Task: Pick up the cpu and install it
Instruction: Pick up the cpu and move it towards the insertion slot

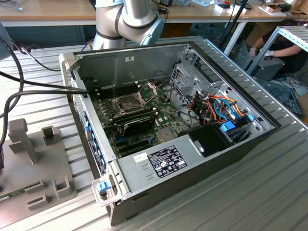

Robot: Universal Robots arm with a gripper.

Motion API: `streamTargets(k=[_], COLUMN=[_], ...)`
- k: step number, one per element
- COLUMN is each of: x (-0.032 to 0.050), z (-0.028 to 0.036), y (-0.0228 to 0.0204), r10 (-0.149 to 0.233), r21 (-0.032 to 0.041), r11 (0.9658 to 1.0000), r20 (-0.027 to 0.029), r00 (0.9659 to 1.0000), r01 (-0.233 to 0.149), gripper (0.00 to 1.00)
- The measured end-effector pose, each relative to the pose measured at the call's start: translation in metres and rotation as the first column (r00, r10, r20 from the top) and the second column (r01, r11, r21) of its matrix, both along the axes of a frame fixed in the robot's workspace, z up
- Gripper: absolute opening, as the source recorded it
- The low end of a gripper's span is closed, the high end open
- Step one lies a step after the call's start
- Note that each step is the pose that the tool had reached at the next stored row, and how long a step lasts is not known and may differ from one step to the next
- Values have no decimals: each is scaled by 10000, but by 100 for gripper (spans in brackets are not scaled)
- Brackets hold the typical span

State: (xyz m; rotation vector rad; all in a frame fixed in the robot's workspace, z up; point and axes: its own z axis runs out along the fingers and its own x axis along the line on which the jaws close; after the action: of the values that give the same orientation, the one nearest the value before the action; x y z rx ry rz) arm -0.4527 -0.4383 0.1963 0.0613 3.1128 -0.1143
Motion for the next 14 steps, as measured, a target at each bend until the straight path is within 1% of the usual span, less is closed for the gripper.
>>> streamTargets(k=[7, 14], x=[-16, -17], z=[-1, -2], y=[0, 0], r10=[14, 260], r21=[1, 0], r11=[10000, 9997], r20=[11, 11], r00=[10000, 9997], r01=[-14, -260], gripper=[60, 60])
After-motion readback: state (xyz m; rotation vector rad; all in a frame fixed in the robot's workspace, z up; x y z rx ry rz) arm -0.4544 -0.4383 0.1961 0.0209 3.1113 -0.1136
